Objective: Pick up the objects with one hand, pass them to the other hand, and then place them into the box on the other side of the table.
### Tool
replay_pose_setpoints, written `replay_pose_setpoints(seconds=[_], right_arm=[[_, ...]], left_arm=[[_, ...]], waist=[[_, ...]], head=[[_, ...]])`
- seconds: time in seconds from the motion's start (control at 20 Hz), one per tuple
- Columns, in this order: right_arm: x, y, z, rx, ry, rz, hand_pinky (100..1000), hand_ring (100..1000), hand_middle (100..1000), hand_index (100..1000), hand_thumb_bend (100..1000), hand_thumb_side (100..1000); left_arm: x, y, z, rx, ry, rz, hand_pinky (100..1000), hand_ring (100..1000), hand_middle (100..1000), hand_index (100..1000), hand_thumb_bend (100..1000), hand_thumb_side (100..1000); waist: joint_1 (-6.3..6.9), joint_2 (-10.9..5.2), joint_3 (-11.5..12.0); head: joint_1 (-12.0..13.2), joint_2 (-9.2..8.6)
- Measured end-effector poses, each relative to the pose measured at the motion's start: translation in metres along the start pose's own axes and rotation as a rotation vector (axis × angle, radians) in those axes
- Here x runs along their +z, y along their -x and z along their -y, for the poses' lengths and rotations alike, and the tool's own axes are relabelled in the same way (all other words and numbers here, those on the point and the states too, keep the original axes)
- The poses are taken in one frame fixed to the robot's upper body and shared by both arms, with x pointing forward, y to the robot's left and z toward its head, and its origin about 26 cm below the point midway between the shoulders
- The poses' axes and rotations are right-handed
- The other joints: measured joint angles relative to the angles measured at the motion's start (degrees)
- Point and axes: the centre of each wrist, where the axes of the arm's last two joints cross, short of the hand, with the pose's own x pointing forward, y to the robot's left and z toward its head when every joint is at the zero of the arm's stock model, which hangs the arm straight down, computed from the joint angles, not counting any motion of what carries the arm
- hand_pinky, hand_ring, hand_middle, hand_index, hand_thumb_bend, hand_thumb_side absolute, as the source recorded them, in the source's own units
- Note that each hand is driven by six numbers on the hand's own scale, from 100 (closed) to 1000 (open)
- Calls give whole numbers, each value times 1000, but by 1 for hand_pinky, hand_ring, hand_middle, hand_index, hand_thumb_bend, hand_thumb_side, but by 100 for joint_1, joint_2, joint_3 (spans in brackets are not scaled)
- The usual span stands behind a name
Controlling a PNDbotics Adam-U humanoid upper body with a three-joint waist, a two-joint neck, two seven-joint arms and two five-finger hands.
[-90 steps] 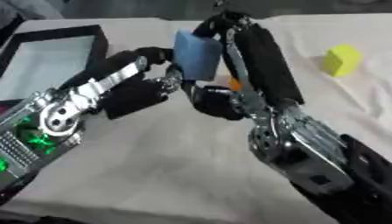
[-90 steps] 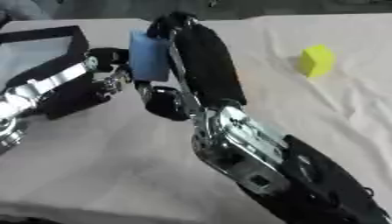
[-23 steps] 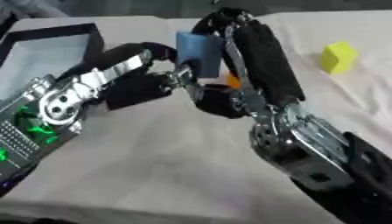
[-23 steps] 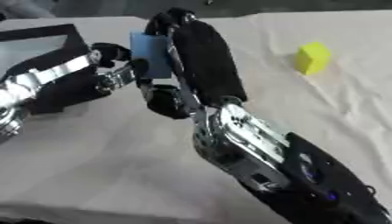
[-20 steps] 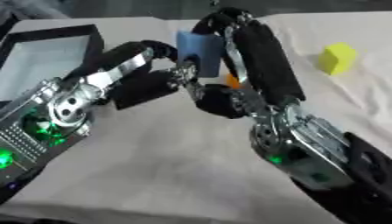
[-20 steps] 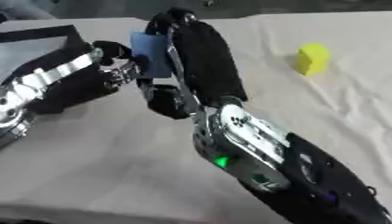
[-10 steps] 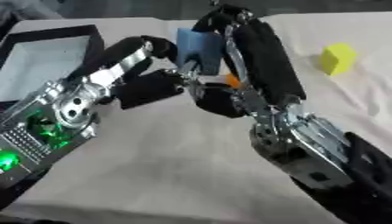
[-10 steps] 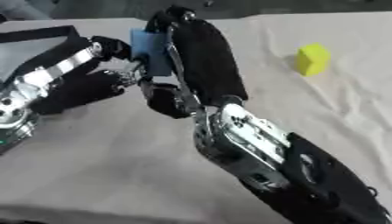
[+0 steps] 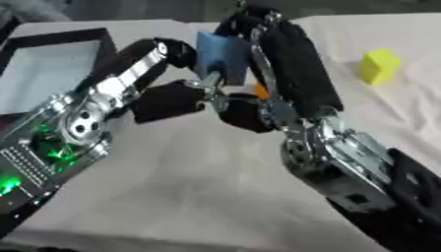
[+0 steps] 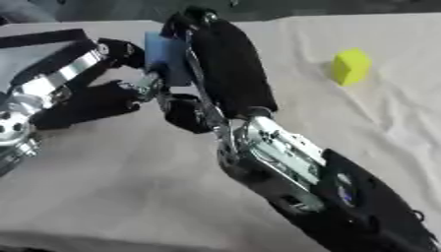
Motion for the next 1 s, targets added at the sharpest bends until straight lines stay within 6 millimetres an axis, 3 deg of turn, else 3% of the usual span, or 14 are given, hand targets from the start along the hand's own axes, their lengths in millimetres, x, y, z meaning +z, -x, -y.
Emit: replay_pose_setpoints(seconds=[0.5, 1.0], right_arm=[[2, -4, -3, 27, 37, -69, 809, 807, 766, 732, 354, 100], [3, -2, -3, 80, 33, -119, 858, 895, 859, 843, 421, 304]], left_arm=[[2, 3, 6, 65, -48, -22, 1000, 813, 630, 421, 100, 244], [4, 7, 5, 80, -84, -21, 1000, 806, 618, 373, 100, 244]], waist=[[0, 0, -18], [-1, 0, -42]], head=[[5, 1], [32, 1]])
